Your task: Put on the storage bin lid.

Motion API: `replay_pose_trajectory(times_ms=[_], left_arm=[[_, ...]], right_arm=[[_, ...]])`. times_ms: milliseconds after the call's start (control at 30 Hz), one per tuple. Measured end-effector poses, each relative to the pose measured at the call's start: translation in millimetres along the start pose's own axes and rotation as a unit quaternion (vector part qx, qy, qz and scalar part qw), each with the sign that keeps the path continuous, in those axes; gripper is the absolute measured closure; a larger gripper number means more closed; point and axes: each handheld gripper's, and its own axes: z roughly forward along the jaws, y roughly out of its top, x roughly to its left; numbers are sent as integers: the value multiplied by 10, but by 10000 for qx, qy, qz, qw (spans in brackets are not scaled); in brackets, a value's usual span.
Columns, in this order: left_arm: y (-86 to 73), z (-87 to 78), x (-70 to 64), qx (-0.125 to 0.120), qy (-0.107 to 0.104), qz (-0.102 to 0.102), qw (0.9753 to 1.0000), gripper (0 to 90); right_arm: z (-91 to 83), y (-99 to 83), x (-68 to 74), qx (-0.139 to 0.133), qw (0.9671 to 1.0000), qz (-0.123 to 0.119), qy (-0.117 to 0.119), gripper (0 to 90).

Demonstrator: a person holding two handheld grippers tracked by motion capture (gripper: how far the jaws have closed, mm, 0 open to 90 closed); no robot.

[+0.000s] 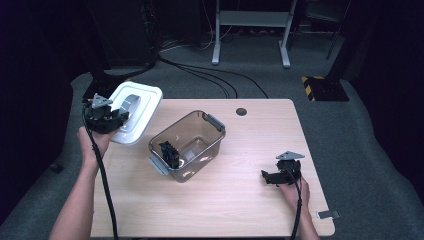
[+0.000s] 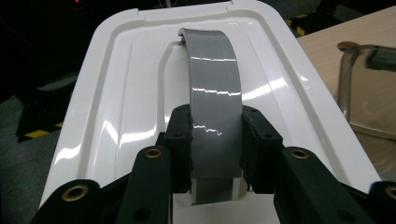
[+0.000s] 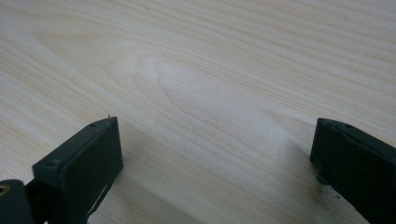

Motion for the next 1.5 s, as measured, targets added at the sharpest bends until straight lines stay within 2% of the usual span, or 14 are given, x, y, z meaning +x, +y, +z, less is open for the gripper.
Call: replay_pose_trajectory(times_ms=[233, 500, 667, 900, 1033, 1167, 1200, 1233, 1300, 1500], left_arm=[[214, -146, -150, -179, -331, 160, 9992, 674], [413, -253, -397, -205, -757, 328, 9964, 674], [517, -262, -563, -98, -976, 482, 9940, 674], [584, -157, -828, 135, -1277, 676, 9894, 674], [605, -42, -991, 380, -1454, 895, 9846, 673], [589, 79, -1141, 562, -1573, 986, 9810, 673], [578, 109, -1185, 579, -1603, 941, 9809, 673], [573, 142, -1225, 639, -1637, 964, 9797, 673], [563, 190, -1277, 698, -1668, 976, 9787, 674], [502, 343, -1420, 1002, -1781, 1072, 9730, 673]], right_arm=[[0, 0, 0, 0, 10000, 0, -2, 15], [-1, -1, 1, -1, 10000, 3, -3, 15], [0, -1, 1, -4, 10000, 3, -4, 15], [-1, -1, 2, -3, 10000, 5, -6, 15], [0, -1, 2, -4, 10000, 4, -6, 16], [0, -1, 1, -5, 10000, 2, -6, 16], [-1, -1, 2, -3, 10000, 5, -6, 16], [0, -1, 2, -4, 10000, 4, -6, 16], [-1, -2, 1, -4, 10000, 1, -6, 16], [-1, -2, 2, -4, 10000, 3, -6, 16]])
